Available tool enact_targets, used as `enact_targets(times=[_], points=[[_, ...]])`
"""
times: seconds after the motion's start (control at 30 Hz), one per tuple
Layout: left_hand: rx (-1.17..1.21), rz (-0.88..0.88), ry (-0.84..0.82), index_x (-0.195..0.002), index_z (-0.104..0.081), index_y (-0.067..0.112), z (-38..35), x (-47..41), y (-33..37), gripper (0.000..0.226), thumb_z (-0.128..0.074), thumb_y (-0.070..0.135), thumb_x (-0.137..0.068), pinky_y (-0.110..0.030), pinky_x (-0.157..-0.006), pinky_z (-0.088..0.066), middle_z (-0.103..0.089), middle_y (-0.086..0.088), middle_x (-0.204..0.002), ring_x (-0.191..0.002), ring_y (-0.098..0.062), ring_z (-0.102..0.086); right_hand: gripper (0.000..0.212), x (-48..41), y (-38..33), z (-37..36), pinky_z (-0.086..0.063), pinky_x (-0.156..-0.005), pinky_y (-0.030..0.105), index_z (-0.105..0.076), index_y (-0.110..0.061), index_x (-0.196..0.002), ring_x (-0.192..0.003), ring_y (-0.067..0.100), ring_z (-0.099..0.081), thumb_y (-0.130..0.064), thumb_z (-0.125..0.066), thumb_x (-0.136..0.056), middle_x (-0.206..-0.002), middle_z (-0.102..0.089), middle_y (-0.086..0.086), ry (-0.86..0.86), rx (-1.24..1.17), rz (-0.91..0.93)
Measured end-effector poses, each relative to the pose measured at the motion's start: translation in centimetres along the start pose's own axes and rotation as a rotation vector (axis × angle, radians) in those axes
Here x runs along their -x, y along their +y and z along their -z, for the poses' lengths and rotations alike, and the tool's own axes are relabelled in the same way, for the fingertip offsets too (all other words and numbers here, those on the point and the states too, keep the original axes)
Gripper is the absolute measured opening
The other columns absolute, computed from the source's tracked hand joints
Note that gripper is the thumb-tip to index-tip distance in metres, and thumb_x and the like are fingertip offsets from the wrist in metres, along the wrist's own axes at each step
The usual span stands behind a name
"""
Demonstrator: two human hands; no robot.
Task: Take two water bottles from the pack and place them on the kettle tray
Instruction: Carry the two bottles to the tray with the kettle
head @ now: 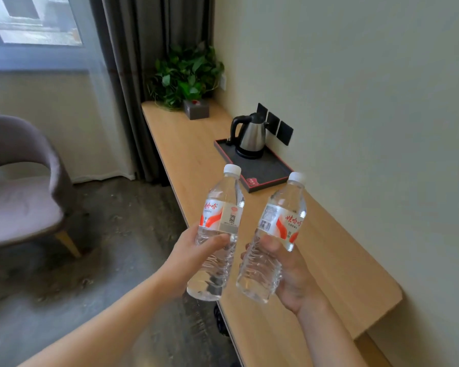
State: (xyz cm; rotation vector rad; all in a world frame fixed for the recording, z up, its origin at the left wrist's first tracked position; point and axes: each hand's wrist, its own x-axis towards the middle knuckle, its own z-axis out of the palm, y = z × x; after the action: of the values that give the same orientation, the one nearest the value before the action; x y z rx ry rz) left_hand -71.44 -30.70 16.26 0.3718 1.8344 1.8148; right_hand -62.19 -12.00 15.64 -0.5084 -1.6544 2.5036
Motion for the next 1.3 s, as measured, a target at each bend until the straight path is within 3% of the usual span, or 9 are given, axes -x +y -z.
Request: enact_targets(times=[0.3, 0.43, 0.57, 0.7, 0.77, 0.87, 0.97, 1.13, 1.3], points=[[0.099, 0.054, -0.024, -0.116, -0.064, 0.022, 11.5, -15.0, 2.0, 0.055, -0.077, 0.045, -0.068, -0.045, -0.088, -0.058, -0.081, 0.002, -0.097, -0.091, -0.022, -0.078, 0.041, -15.9, -1.1, -8.2, -0.06, -0.075, 0.046, -0.065, -0.014, -0.104, -0.076, 0.028, -0.07, -0.023, -0.087, -0.071, -0.088, -0.068, 0.014, 0.036, -0.016, -0.022], [0.083, 0.048, -0.122, -0.119, -0.065, 0.013, 16.7, -21.6, 2.3, 0.068, -0.077, 0.047, -0.062, -0.03, -0.066, -0.06, -0.081, 0.001, -0.088, -0.076, -0.015, -0.078, 0.05, -21.6, -0.5, -11.8, -0.056, -0.083, 0.049, -0.06, -0.013, -0.109, -0.08, 0.03, -0.068, -0.023, -0.087, -0.068, -0.089, -0.068, 0.011, 0.151, -0.034, 0.006], [0.072, 0.084, -0.223, -0.12, -0.065, 0.017, 21.9, -28.3, 2.8, 0.073, -0.078, 0.054, -0.058, -0.033, -0.068, -0.057, -0.08, -0.002, -0.094, -0.082, -0.018, -0.079, 0.047, -26.5, -0.3, -16.0, -0.06, -0.078, 0.045, -0.058, -0.011, -0.115, -0.078, 0.03, -0.069, -0.017, -0.082, -0.075, -0.089, -0.068, 0.013, 0.333, -0.067, 0.013], [0.041, 0.119, -0.353, -0.116, -0.065, 0.026, 25.0, -34.0, 3.6, 0.065, -0.078, 0.053, -0.059, -0.038, -0.073, -0.058, -0.08, 0.0, -0.096, -0.086, -0.016, -0.078, 0.058, -29.7, 0.4, -18.8, -0.061, -0.078, 0.046, -0.058, -0.01, -0.116, -0.075, 0.03, -0.07, -0.02, -0.087, -0.066, -0.089, -0.069, 0.014, 0.48, -0.162, 0.022], [0.041, 0.143, -0.416, -0.119, -0.064, 0.024, 25.4, -36.6, 3.8, 0.069, -0.079, 0.052, -0.058, -0.047, -0.082, -0.059, -0.078, -0.005, -0.102, -0.093, -0.024, -0.076, 0.058, -31.1, 0.5, -19.4, -0.057, -0.087, 0.054, -0.056, -0.01, -0.12, -0.08, 0.033, -0.068, -0.016, -0.084, -0.069, -0.094, -0.067, 0.017, 0.559, -0.153, 0.041], [0.022, 0.159, -0.507, -0.111, -0.063, 0.032, 24.8, -39.7, 3.9, 0.062, -0.079, 0.055, -0.056, -0.033, -0.07, -0.059, -0.08, 0.006, -0.092, -0.083, -0.011, -0.077, 0.064, -33.0, 0.7, -19.5, -0.048, -0.101, 0.065, -0.053, -0.008, -0.129, -0.098, 0.038, -0.062, -0.016, -0.081, -0.072, -0.105, -0.063, 0.02, 0.682, -0.167, 0.058], [0.002, 0.161, -0.597, -0.109, -0.061, 0.032, 23.2, -42.6, 3.8, 0.054, -0.087, 0.046, -0.064, -0.015, -0.052, -0.056, -0.079, 0.019, -0.084, -0.073, 0.0, -0.076, 0.061, -35.0, 0.7, -18.3, -0.054, -0.097, 0.056, -0.058, -0.021, -0.126, -0.098, 0.032, -0.068, -0.021, -0.083, -0.07, -0.102, -0.072, 0.009, 0.779, -0.148, 0.061], [-0.08, 0.137, -0.678, -0.096, -0.071, 0.041, 19.9, -47.8, 2.9, 0.034, -0.083, 0.04, -0.064, -0.023, -0.061, -0.06, -0.08, 0.003, -0.087, -0.074, -0.012, -0.077, 0.051, -38.7, 1.6, -13.8, -0.062, -0.068, 0.027, -0.063, -0.031, -0.117, -0.082, 0.012, -0.078, -0.025, -0.085, -0.072, -0.094, -0.079, -0.004, 0.841, -0.116, 0.081], [-0.222, 0.153, -0.695, -0.12, -0.061, 0.018, 17.4, -53.0, 0.2, 0.048, -0.085, 0.02, -0.079, -0.027, -0.07, -0.061, -0.078, -0.006, -0.1, -0.091, -0.021, -0.077, 0.052, -42.5, 2.7, -10.2, -0.063, -0.077, 0.035, -0.062, -0.026, -0.12, -0.089, 0.019, -0.077, -0.02, -0.086, -0.073, -0.101, -0.078, 0.006, 0.844, -0.097, 0.063]])
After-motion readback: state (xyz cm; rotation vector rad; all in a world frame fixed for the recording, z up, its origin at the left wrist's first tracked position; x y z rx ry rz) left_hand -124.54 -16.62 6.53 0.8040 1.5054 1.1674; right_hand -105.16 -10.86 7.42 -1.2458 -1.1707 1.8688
